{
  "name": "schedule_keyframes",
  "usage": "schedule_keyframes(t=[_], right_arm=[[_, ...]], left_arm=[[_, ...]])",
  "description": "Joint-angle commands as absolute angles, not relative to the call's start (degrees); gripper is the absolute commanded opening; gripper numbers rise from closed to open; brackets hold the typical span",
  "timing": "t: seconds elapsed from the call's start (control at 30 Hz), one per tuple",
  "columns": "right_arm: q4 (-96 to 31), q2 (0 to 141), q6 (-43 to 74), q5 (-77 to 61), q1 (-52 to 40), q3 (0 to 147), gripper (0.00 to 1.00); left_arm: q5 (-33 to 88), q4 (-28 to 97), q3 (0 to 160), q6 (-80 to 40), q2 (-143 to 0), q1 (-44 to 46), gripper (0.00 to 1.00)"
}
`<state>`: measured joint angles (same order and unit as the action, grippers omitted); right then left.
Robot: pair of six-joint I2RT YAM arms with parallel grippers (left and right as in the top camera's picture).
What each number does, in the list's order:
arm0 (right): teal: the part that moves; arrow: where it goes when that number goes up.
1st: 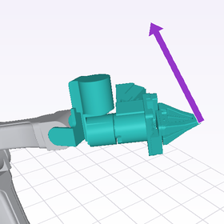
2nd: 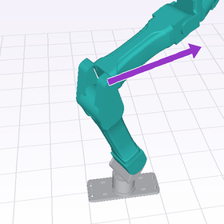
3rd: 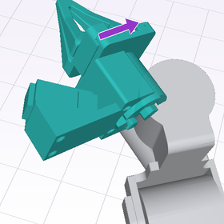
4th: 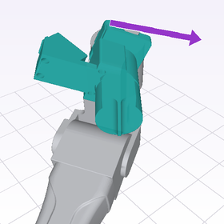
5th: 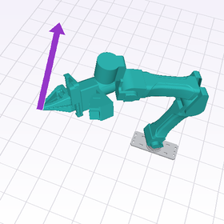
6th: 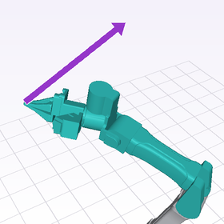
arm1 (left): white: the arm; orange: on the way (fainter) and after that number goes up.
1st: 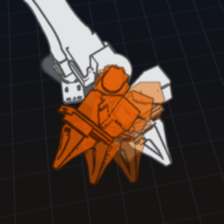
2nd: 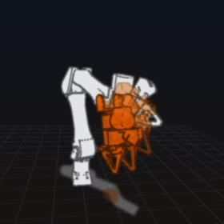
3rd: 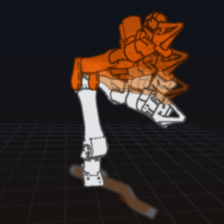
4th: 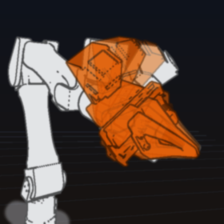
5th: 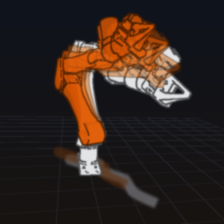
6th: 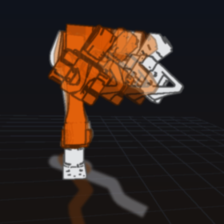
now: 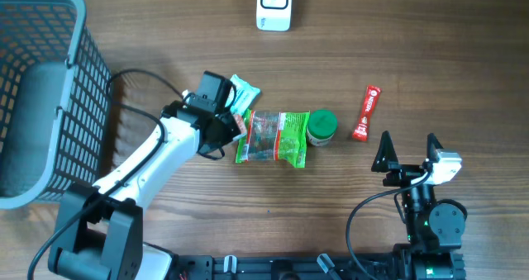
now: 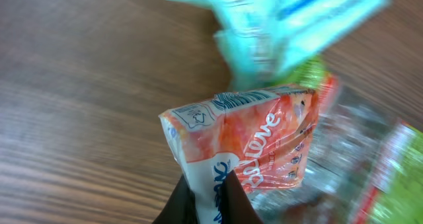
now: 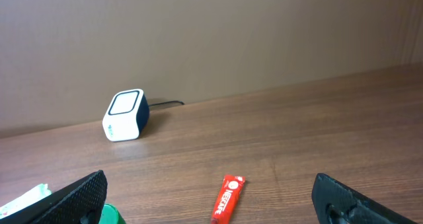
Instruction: Scan the item barcode
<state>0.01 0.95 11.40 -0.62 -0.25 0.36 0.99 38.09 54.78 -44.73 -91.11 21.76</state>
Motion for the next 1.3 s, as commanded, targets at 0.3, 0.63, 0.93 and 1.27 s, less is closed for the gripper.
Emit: schedule_keyframes(t=[0.3, 0.63, 0.93, 1.27], right_arm=[[0.32, 0.64, 10.63, -0.49, -0.43, 0.30, 1.00], [0.32, 0.64, 10.61, -0.49, -0.43, 0.30, 1.00], [0.32, 0.64, 10.44, -0.38, -0.43, 0.30, 1.00], [1.15, 0.91, 47.79, -14.61, -0.43, 0.30, 1.00]], left_arm=[[-7.90, 36.84, 52.56, -57.49, -80.51, 21.65, 1.00], [-26.13, 18.37, 83.64, -12.56, -68.27, 13.23, 1.00], [-19.00, 25.63, 91.72, 0.43, -65.60, 1.74, 1.00], [-5.37, 22.61, 79.40, 0.43, -40.18, 1.69, 1.00]])
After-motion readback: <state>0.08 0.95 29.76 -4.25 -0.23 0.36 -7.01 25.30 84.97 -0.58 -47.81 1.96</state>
